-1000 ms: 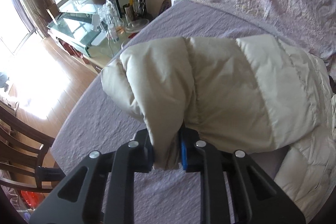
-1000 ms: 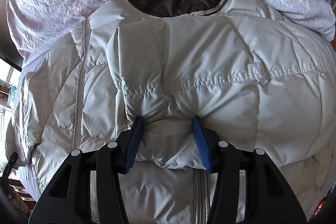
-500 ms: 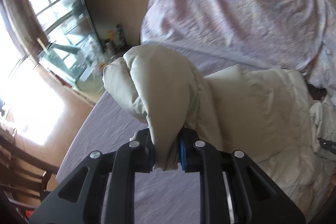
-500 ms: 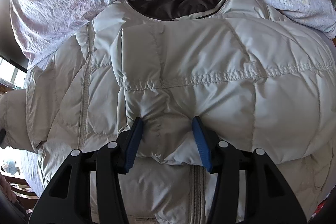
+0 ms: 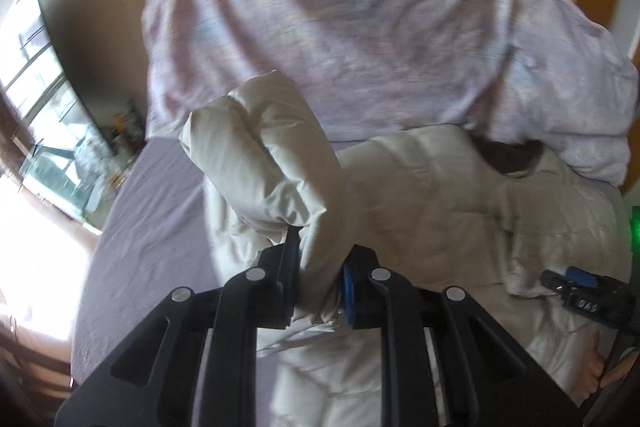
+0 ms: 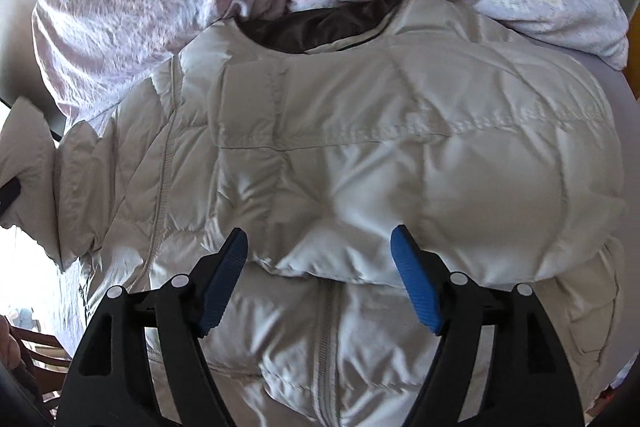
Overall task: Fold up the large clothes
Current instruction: 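Lift the sleeve with the left gripper across the jacket front while the right gripper opens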
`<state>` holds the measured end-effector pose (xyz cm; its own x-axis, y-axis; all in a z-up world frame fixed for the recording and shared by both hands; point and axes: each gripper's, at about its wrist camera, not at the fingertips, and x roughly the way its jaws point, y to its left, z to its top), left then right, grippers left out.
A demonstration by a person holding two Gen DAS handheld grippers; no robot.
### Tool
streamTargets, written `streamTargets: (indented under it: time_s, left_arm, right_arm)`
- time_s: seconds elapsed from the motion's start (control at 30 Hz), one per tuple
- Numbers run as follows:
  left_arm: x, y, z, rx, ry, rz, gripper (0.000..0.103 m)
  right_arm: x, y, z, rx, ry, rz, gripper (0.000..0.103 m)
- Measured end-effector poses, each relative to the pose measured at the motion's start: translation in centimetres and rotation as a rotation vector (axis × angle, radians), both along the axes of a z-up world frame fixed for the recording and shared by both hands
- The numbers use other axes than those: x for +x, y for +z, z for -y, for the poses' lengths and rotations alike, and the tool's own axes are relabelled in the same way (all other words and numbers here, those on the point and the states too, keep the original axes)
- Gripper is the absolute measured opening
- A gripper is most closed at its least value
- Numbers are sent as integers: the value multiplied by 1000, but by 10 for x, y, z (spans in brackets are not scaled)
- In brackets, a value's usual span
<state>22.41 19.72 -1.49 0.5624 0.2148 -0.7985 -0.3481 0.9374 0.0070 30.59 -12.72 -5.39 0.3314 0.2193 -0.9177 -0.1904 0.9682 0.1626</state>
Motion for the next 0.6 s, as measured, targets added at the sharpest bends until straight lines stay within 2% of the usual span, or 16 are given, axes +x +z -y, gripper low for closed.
streamTargets:
  time_s: [0.3,0.6]
  left_arm:
    - [33,14,87,-32,-193,44,18]
    - [57,0,150,-67,-289,-3,18]
  right_arm:
    - [-5,15,24,18,-46,38,76]
    - [-10,23,60,6,-102,70,76]
